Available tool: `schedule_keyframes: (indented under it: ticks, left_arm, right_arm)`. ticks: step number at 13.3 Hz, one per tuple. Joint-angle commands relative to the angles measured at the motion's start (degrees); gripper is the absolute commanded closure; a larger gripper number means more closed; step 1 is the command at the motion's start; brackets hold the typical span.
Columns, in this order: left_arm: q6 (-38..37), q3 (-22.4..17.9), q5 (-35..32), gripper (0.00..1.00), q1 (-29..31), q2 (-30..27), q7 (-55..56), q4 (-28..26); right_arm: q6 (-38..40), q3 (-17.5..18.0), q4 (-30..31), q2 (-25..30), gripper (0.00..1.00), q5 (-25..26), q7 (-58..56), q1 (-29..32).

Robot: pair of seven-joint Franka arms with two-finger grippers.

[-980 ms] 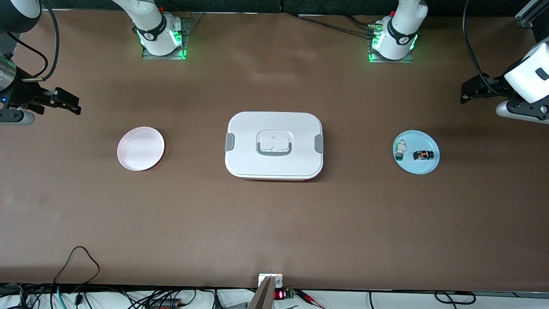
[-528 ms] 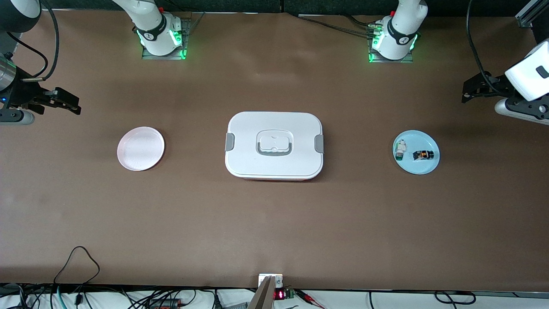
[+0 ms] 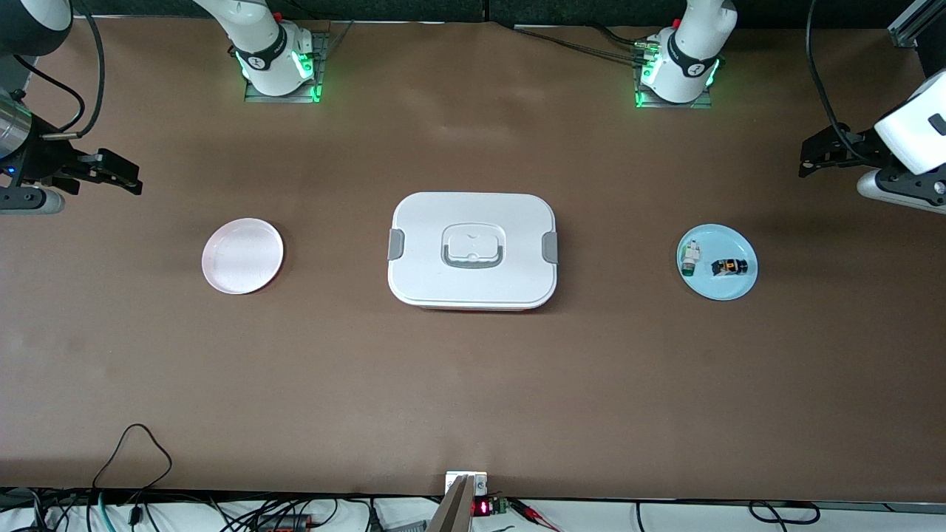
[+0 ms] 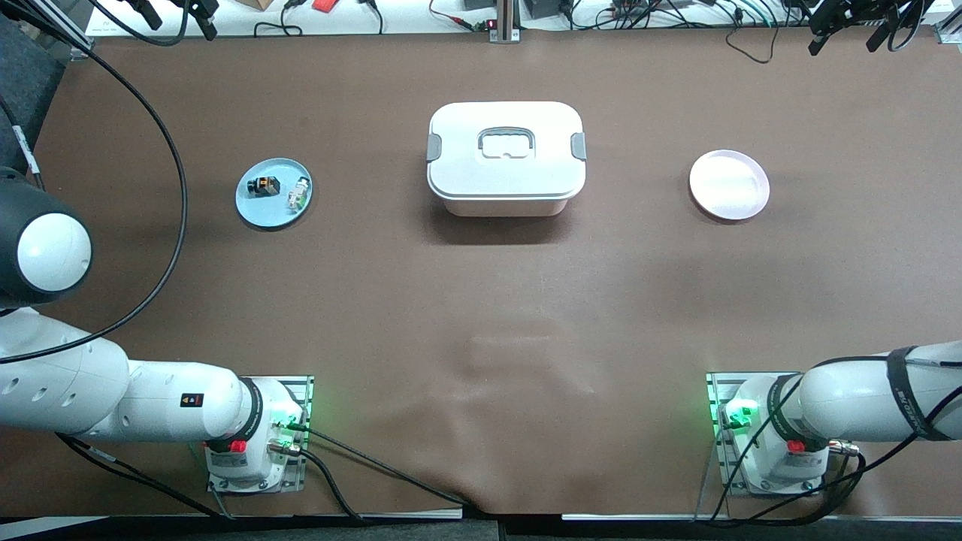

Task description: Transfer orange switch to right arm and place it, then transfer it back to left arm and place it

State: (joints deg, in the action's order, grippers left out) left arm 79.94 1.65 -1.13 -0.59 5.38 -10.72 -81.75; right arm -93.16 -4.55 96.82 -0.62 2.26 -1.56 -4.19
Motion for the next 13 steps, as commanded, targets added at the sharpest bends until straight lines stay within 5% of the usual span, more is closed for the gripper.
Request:
schedule_keyframes:
  ticks: [1, 3, 13]
  left_arm:
    - [2.65, -0.42, 2.1, 0.0, 0.41, -5.88, -0.97, -7.25]
    - [5.83, -0.24, 2.1, 0.0, 0.41, -8.71, -0.97, -11.31]
    - [5.49, -0.85, 1.22, 0.0, -1.43, -7.23, -0.88, -9.48]
  right_arm:
    - [1.31, -0.2, -1.19, -0.79, 0.0, -0.15, -0.37, -0.82]
    - [1.31, -0.2, -1.19, -0.79, 0.0, -0.24, -0.28, -0.73]
    - [1.4, -0.46, -1.28, -0.61, 0.0, -0.33, -0.11, -0.38]
